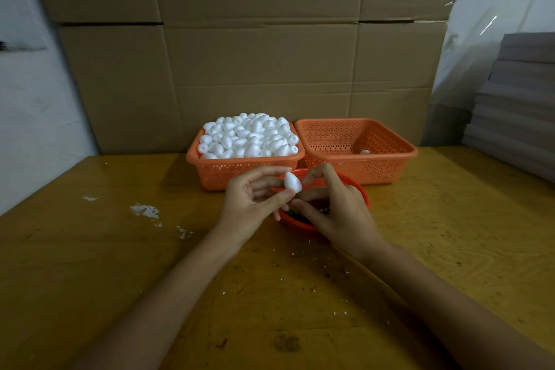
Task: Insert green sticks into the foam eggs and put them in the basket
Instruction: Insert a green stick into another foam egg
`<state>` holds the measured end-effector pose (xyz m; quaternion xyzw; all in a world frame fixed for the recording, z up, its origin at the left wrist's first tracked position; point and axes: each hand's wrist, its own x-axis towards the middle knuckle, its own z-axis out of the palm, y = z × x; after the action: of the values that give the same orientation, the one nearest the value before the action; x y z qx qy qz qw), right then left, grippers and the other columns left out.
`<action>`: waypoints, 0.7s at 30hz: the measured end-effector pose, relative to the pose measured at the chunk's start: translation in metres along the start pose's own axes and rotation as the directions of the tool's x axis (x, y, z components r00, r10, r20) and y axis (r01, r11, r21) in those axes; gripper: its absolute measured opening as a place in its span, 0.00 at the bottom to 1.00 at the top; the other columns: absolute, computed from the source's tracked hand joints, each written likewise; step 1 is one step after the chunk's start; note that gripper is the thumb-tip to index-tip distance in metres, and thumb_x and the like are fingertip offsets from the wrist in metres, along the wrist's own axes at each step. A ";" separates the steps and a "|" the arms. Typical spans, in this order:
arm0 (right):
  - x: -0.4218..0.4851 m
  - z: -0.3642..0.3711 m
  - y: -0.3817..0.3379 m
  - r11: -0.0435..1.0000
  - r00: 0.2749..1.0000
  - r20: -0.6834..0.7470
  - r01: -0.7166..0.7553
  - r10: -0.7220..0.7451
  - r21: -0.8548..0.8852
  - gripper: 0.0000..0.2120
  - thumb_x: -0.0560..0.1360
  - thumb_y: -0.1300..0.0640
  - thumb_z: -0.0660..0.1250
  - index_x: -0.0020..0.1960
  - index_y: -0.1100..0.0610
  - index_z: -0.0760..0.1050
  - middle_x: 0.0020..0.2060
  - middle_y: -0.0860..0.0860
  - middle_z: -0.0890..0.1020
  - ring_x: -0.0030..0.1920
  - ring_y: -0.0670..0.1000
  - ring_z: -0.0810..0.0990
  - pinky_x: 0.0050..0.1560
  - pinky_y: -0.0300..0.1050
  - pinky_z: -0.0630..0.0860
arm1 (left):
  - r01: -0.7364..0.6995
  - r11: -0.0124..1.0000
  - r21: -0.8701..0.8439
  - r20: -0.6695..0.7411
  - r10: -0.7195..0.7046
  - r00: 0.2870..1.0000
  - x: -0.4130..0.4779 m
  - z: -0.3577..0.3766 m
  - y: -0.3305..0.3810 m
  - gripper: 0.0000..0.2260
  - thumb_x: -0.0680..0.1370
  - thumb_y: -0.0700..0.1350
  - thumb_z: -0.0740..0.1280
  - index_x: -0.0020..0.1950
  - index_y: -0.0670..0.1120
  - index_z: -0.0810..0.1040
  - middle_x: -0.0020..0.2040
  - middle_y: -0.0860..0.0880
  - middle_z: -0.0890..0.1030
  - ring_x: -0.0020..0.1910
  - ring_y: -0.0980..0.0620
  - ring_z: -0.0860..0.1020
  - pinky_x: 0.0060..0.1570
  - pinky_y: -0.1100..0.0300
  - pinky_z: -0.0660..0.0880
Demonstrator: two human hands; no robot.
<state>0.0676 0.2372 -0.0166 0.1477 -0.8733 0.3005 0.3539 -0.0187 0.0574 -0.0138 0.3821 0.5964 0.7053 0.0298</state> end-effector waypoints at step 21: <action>-0.001 -0.003 -0.007 1.000 1.000 0.000 -0.006 0.006 -0.015 0.16 0.80 0.52 0.72 0.59 0.49 0.65 0.48 0.35 0.87 0.43 0.40 0.86 0.43 0.49 0.82 | 0.032 0.999 -0.010 -0.002 -0.032 0.999 0.001 -0.001 -0.003 0.18 0.75 0.43 0.77 0.64 0.44 0.82 0.52 0.43 0.88 0.37 0.47 0.84 0.32 0.58 0.79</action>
<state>0.0729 0.2342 -0.0125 0.1425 -0.8760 0.2951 0.3539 -0.0209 0.0576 -0.0160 0.3717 0.5988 0.7082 0.0423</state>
